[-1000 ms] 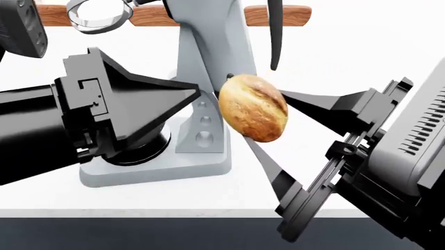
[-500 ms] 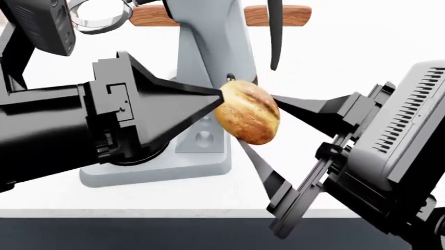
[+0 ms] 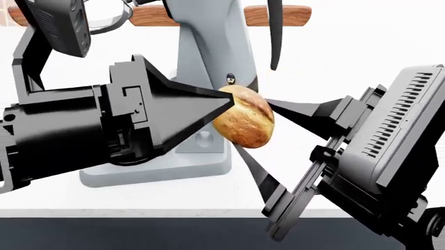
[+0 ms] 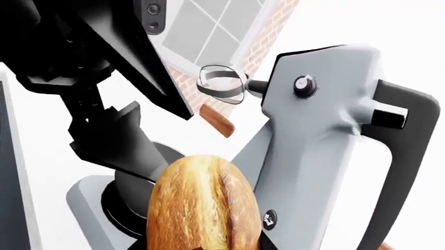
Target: Place the bread in the stand mixer bowl.
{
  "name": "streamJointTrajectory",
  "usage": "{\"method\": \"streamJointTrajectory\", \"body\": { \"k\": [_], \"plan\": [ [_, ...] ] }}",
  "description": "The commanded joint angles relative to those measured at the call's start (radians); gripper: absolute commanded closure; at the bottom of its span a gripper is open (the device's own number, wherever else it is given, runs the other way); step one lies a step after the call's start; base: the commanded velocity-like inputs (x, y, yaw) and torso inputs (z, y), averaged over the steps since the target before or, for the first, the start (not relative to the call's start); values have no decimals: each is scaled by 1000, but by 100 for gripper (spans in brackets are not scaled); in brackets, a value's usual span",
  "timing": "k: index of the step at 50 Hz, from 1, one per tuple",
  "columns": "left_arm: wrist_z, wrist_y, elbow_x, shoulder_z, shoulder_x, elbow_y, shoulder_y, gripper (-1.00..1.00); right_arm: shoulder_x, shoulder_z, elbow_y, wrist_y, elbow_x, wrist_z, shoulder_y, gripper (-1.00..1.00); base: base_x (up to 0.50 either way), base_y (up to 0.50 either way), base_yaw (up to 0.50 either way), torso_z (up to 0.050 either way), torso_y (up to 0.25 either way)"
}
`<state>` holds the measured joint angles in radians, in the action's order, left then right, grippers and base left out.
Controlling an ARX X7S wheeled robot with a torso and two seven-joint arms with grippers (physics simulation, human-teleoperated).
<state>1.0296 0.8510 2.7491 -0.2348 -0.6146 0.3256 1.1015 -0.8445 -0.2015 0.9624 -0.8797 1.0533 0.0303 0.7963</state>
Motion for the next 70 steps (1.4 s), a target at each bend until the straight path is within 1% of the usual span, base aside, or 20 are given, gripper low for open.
{"method": "streamJointTrajectory", "body": {
  "k": [1,10,19,43,50,51,70],
  "plan": [
    [-14,6,-9,-13,9,-5,-3,-100,3,-13,-4,6,-21,-9,5,100,0,0,0,0,0],
    [-24,18,-12,-24,12,-24,11,-100,-2,-12,8,1,5,4,22,100,0,0,0,0,0],
    [-30,19,-19,-30,14,-27,13,-100,-22,8,27,28,27,5,4,100,0,0,0,0,0],
    [-52,34,-35,-61,32,-39,19,-100,-10,-31,39,26,50,30,48,100,0,0,0,0,0],
    [-60,37,-61,-58,31,-50,18,-100,-12,-34,26,36,41,30,45,100,0,0,0,0,0],
    [-58,37,-68,-57,31,-41,14,100,-13,-33,24,39,40,28,42,100,0,0,0,0,0],
    [-74,46,-82,-51,18,-29,18,100,-17,-43,20,52,40,36,45,100,0,0,0,0,0]
  ]
}}
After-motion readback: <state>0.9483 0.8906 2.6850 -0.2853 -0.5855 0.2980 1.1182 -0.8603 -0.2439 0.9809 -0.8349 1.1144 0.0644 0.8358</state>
